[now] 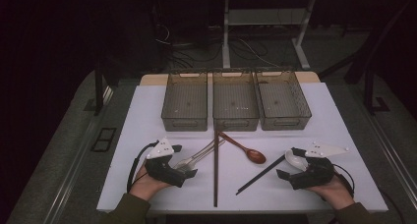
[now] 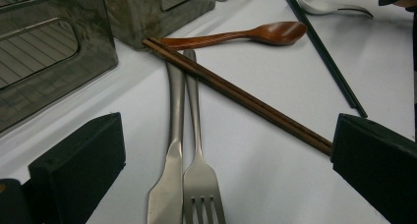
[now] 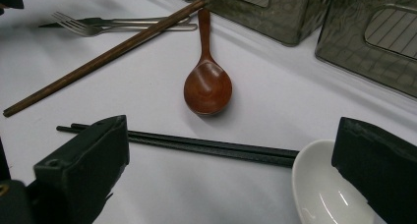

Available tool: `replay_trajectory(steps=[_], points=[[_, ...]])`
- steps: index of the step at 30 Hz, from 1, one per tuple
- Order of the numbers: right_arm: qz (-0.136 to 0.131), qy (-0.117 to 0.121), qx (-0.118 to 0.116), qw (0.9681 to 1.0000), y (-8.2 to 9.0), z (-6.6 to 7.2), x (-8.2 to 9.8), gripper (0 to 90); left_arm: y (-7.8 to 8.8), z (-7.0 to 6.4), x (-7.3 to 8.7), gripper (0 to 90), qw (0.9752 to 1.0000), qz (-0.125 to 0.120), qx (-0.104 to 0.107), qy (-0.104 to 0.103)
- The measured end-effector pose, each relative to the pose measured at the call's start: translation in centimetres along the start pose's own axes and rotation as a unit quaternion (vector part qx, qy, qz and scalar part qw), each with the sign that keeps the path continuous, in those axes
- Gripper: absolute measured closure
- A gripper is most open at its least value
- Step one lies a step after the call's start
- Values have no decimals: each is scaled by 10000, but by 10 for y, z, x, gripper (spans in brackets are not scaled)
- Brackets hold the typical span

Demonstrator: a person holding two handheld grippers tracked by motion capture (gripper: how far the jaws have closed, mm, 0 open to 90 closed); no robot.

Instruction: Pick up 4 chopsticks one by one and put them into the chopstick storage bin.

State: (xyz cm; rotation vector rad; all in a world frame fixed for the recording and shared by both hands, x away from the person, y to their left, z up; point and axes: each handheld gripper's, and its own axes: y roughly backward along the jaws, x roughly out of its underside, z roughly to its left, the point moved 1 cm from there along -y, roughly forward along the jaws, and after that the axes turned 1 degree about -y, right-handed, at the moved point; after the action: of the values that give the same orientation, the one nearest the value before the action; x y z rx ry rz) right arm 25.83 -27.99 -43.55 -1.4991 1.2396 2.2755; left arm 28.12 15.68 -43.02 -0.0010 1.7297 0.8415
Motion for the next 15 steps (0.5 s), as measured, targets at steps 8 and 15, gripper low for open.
replay_trajectory(steps=[8, 15], points=[[-41, 10, 39, 10000, 4, -3, -1, 5, -1, 0, 0, 0, 10000, 17, 0, 19], [-30, -28, 159, 9999, 11, -9, -1, 5, 1, 0, 1, 0, 10000, 14, -1, -15]])
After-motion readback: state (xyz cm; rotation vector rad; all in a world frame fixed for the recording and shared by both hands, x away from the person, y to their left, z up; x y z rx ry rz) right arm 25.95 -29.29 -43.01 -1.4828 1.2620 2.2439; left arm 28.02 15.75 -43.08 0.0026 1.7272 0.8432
